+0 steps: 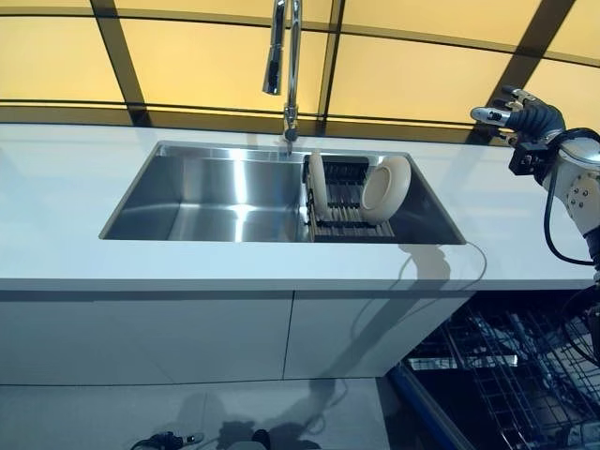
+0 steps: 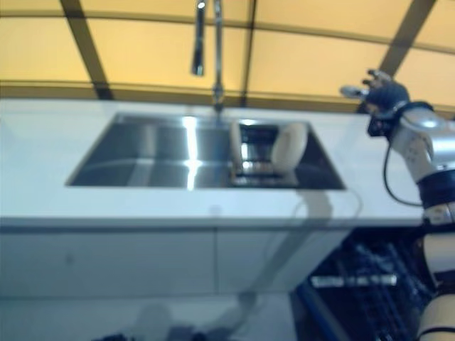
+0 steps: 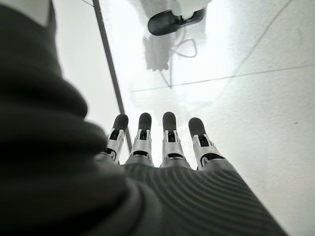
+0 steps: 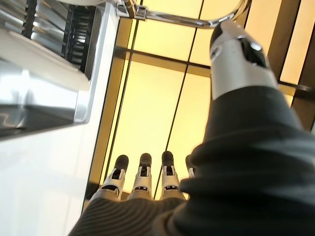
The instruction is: Take plates into dishwasher
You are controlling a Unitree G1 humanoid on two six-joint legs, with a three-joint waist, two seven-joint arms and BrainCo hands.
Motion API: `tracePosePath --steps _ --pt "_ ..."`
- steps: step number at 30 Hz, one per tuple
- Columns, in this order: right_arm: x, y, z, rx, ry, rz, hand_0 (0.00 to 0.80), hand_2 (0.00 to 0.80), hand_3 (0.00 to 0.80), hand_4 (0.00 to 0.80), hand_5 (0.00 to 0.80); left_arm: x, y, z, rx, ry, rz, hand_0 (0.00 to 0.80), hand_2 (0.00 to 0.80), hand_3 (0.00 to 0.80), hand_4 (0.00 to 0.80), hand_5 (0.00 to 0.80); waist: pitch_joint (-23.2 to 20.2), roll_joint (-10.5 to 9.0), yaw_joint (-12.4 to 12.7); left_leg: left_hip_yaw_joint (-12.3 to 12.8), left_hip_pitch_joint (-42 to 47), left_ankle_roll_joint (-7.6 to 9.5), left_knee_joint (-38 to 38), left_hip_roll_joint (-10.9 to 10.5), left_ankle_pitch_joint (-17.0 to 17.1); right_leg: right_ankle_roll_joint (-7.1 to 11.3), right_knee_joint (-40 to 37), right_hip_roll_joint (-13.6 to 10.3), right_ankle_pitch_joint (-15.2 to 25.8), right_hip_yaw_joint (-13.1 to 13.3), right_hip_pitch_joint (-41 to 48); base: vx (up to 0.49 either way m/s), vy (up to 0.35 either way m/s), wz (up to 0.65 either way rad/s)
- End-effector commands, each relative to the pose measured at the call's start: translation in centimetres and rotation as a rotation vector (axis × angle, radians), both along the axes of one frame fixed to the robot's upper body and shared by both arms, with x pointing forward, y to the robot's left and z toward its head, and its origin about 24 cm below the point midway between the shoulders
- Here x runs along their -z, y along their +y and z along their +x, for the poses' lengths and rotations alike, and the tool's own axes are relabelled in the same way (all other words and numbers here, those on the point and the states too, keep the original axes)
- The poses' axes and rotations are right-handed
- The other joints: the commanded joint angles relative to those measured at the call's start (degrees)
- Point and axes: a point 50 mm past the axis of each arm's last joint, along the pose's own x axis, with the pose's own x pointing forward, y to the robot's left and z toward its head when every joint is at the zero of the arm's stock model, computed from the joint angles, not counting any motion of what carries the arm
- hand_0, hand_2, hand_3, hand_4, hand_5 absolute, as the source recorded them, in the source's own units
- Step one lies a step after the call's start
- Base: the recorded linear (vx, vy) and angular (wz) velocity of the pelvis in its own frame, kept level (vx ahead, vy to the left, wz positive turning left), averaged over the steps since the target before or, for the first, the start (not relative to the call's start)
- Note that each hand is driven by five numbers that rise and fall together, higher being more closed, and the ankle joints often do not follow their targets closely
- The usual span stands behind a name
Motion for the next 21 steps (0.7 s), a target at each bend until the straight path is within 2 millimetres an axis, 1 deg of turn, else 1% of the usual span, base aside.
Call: tracePosePath --steps 1,2,3,4,5,6,7,8,9,10,11,12,14,17,19,21 --pt "-5.8 1.1 -0.3 -0.003 -0.171 -0.060 0.000 0.000 0.000 0.000 0.000 -0.8 1.0 1.6 0.036 -0.065 0.016 0.000 0.000 0.000 0.000 0.000 1.8 -1.47 1.5 -1.6 5.2 -2.96 3.4 1.2 -8.2 3.21 -2.9 -1.6 3.8 1.8 0.9 0.052 0.017 0.13" --pt "-5.6 1.3 -0.2 -0.011 -0.162 -0.066 0.000 0.000 0.000 0.000 0.000 -0.8 1.0 1.5 0.044 -0.060 0.016 0.000 0.000 0.000 0.000 0.000 1.9 -1.27 1.5 -1.7 5.4 -2.69 2.7 1.3 -7.9 3.17 -1.8 -1.3 3.4 2.0 0.7 0.054 0.004 0.10" --pt "-5.5 1.4 -0.2 -0.007 -0.164 -0.072 0.000 0.000 0.000 0.000 0.000 -0.8 1.0 1.3 0.052 -0.057 0.017 0.000 0.000 0.000 0.000 0.000 2.1 -0.97 1.4 -2.2 5.8 -2.48 2.0 1.5 -7.5 3.02 -0.1 -0.6 2.3 2.7 0.6 0.044 -0.030 0.08" --pt "-5.7 1.7 -0.4 -0.005 -0.173 -0.074 0.000 0.000 0.000 0.000 0.000 -0.8 1.1 1.3 0.058 -0.058 0.026 0.000 0.000 0.000 0.000 0.000 2.3 -0.77 1.3 -3.3 5.7 -2.09 1.2 1.6 -6.7 2.98 3.1 0.0 1.7 4.1 -0.2 0.015 -0.060 0.05" --pt "-5.8 1.9 -0.5 -0.002 -0.182 -0.064 0.000 0.000 0.000 0.000 0.000 -1.0 1.3 1.5 0.058 -0.063 0.037 0.000 0.000 0.000 0.000 0.000 2.3 -0.72 1.2 -3.7 5.2 -1.84 0.9 1.7 -6.2 3.19 6.2 -0.6 2.5 4.6 -1.6 -0.003 -0.097 0.11" --pt "-5.8 2.2 -0.5 0.008 -0.190 -0.064 0.000 0.000 0.000 0.000 0.000 -1.3 1.7 1.8 0.043 -0.075 0.051 0.000 0.000 0.000 0.000 0.000 2.7 -0.75 1.2 -3.9 5.0 -1.84 1.1 2.1 -6.1 3.49 8.3 -2.2 4.2 5.0 -2.9 -0.048 -0.157 0.14" --pt "-5.9 2.2 -0.5 0.037 -0.191 -0.090 0.000 0.000 0.000 0.000 0.000 -1.6 2.2 2.3 0.011 -0.102 0.065 0.000 0.000 0.000 0.000 0.000 3.3 -0.87 1.2 -4.0 4.7 -2.12 1.8 2.9 -6.2 3.54 7.4 -3.7 4.8 5.7 -3.6 -0.061 -0.222 0.10" --pt "-6.0 1.8 -0.7 0.061 -0.196 -0.106 0.000 0.000 0.000 0.000 0.000 -1.9 2.4 2.9 -0.013 -0.122 0.066 0.000 0.000 0.000 0.000 0.000 3.7 -1.05 1.2 -4.2 4.0 -2.43 2.8 3.6 -6.4 3.57 4.9 -4.2 4.0 5.8 -2.9 -0.050 -0.282 0.11" --pt "-6.2 1.5 -0.8 0.053 -0.206 -0.080 0.000 0.000 0.000 0.000 0.000 -1.9 2.5 3.0 -0.027 -0.127 0.066 0.000 0.000 0.000 0.000 0.000 3.8 -1.83 1.5 -3.7 3.1 -2.87 4.4 4.1 -7.1 3.61 1.5 -4.2 3.5 4.6 -1.5 0.008 -0.277 0.06" --pt "-6.3 1.5 -0.8 0.037 -0.209 -0.059 0.000 0.000 0.000 0.000 0.000 -1.9 2.5 2.8 -0.048 -0.125 0.071 0.000 0.000 0.000 0.000 0.000 3.7 -2.47 1.8 -3.5 2.4 -3.35 5.9 4.5 -7.5 3.64 -0.9 -3.9 3.8 3.5 -0.3 0.051 -0.253 0.09" --pt "-6.2 1.5 -0.7 0.039 -0.195 -0.065 0.000 0.000 0.000 0.000 0.000 -1.8 2.5 2.5 -0.076 -0.118 0.071 0.000 0.000 0.000 0.000 0.000 3.7 -2.83 2.0 -3.6 2.1 -3.86 6.4 5.1 -7.5 3.69 -1.6 -3.2 3.7 3.5 0.1 0.054 -0.191 0.08" --pt "-6.0 1.4 -0.7 0.049 -0.178 -0.071 0.000 0.000 0.000 0.000 0.000 -1.7 2.5 2.3 -0.085 -0.114 0.067 0.000 0.000 0.000 0.000 0.000 3.7 -2.96 2.2 -3.8 2.1 -4.28 6.2 5.6 -7.1 3.65 -1.8 -2.8 3.6 3.7 0.3 0.054 -0.169 0.09" --pt "-5.7 1.0 -0.6 0.057 -0.141 -0.057 0.000 0.000 0.000 0.000 0.000 -1.3 2.0 1.6 -0.047 -0.090 0.047 0.000 0.000 0.000 0.000 0.000 3.9 -3.10 3.1 -3.9 2.4 -5.34 3.9 7.0 -5.0 3.39 -2.7 -1.9 3.3 2.6 1.5 0.056 -0.111 0.10" --pt "-5.7 0.4 -0.7 0.071 -0.122 -0.027 0.000 0.000 0.000 0.000 0.000 -0.7 1.3 0.5 -0.017 -0.072 0.042 0.000 0.000 0.000 0.000 0.000 3.4 -3.10 3.4 -4.6 2.5 -6.56 1.2 7.2 -3.3 3.29 -5.0 -1.4 3.4 1.4 3.0 0.060 -0.013 0.12" --pt "-5.7 0.0 -0.8 0.081 -0.106 -0.035 0.000 0.000 0.000 0.000 0.000 -0.5 0.9 0.1 -0.003 -0.066 0.032 0.000 0.000 0.000 0.000 0.000 3.1 -2.72 3.5 -4.6 3.0 -6.96 -0.4 7.1 -2.6 3.49 -6.0 -1.7 3.9 0.4 3.3 0.051 0.050 0.07" --pt "-5.6 0.0 -0.6 0.075 -0.091 -0.035 0.000 0.000 0.000 0.000 0.000 -0.3 0.7 -0.5 -0.009 -0.058 0.027 0.000 0.000 0.000 0.000 0.000 2.9 -2.32 3.5 -4.2 3.8 -7.21 -2.3 7.0 -2.0 3.71 -7.0 -1.8 4.3 -0.2 3.7 0.049 0.060 0.07"
